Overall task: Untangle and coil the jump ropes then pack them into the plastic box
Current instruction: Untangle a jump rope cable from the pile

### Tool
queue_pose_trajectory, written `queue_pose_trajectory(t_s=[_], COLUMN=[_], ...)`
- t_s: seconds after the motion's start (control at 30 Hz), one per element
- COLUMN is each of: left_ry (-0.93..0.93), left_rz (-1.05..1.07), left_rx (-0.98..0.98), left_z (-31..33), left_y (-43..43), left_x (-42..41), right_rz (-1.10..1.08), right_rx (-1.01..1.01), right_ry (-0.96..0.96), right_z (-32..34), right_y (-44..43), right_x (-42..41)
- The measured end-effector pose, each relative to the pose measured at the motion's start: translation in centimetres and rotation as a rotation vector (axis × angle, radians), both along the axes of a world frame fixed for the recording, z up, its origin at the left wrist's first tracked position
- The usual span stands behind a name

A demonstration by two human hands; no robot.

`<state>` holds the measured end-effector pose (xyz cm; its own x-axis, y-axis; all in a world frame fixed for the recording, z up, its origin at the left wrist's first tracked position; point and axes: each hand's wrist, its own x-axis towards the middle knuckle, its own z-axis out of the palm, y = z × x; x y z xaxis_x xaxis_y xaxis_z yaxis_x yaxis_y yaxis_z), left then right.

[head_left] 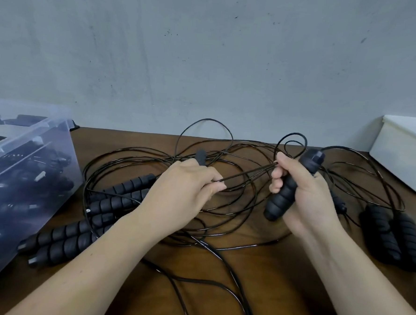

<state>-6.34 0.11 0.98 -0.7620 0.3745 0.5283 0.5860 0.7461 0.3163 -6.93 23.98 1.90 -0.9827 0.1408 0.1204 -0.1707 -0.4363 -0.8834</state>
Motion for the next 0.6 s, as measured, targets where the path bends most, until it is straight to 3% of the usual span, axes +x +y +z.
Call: queue_pose_trajectory(t_s=[0.33, 0.5, 0.6], left_ry=[0.121, 0.116, 0.093], left_rz=[-0.046, -0.064, -0.039], left_rx=[-0.036, -0.042, -0.045], left_z=[-0.7, -0.9, -0.6], left_y=[0.4, 0.6, 0.4], left_x=[-0.2, -0.2, -0.2], right_rz=[0.216, 0.174, 0.125], right_rx=[0.208, 0.234, 0.149], right_ry=[0.021, 0.024, 0.001], right_z=[-1.7, -1.7, -1.1], right_y=[-2.9, -2.9, -2.2], right_x=[1.5, 1.6, 1.2])
